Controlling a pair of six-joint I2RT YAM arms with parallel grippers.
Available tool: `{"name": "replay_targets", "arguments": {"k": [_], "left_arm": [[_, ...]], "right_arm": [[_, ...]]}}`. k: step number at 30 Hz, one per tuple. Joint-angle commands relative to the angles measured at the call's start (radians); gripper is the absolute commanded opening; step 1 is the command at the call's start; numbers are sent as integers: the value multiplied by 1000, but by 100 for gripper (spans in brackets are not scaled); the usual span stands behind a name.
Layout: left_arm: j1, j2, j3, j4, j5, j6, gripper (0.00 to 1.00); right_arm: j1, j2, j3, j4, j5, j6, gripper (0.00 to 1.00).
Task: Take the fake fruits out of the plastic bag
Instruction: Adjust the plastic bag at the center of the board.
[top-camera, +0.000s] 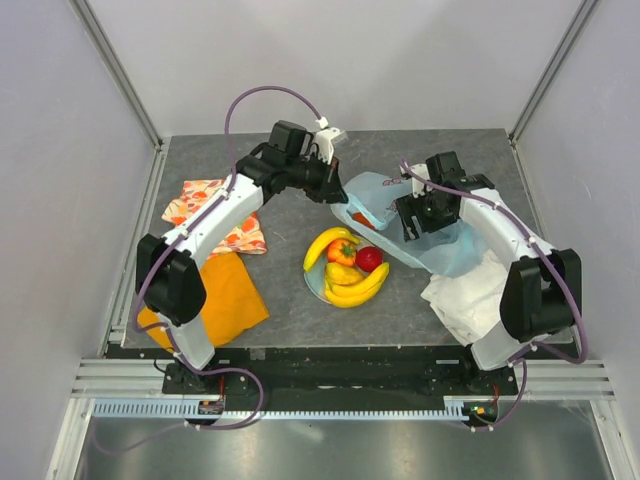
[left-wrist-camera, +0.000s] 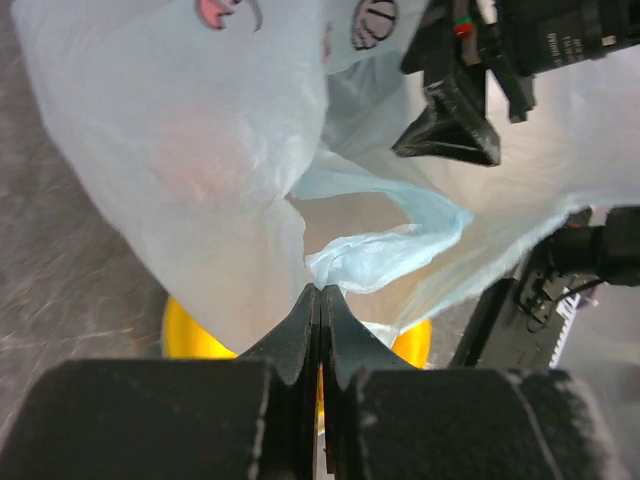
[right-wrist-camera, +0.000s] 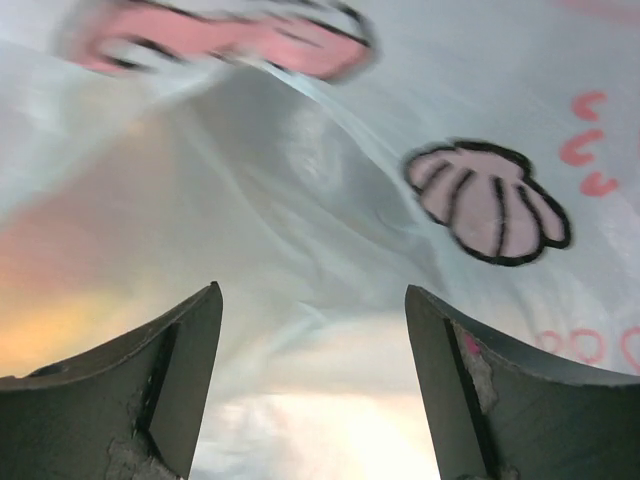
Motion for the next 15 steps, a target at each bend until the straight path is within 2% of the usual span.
{"name": "replay_targets", "arguments": {"k": [1, 6, 11, 15], "left_arm": [[-28, -7, 26, 69, 40, -8, 2], [-30, 112, 202, 87, 40, -125, 2], [-14, 152, 247, 117, 31, -184, 2], [-4, 161, 245, 132, 54, -191, 2]], "right_arm": [[56, -9, 16, 55, -97, -35, 81], [77, 133, 167, 53, -114, -65, 75], [73, 246, 309, 3, -63, -69, 69], [59, 295, 329, 42, -63, -44, 71]]}}
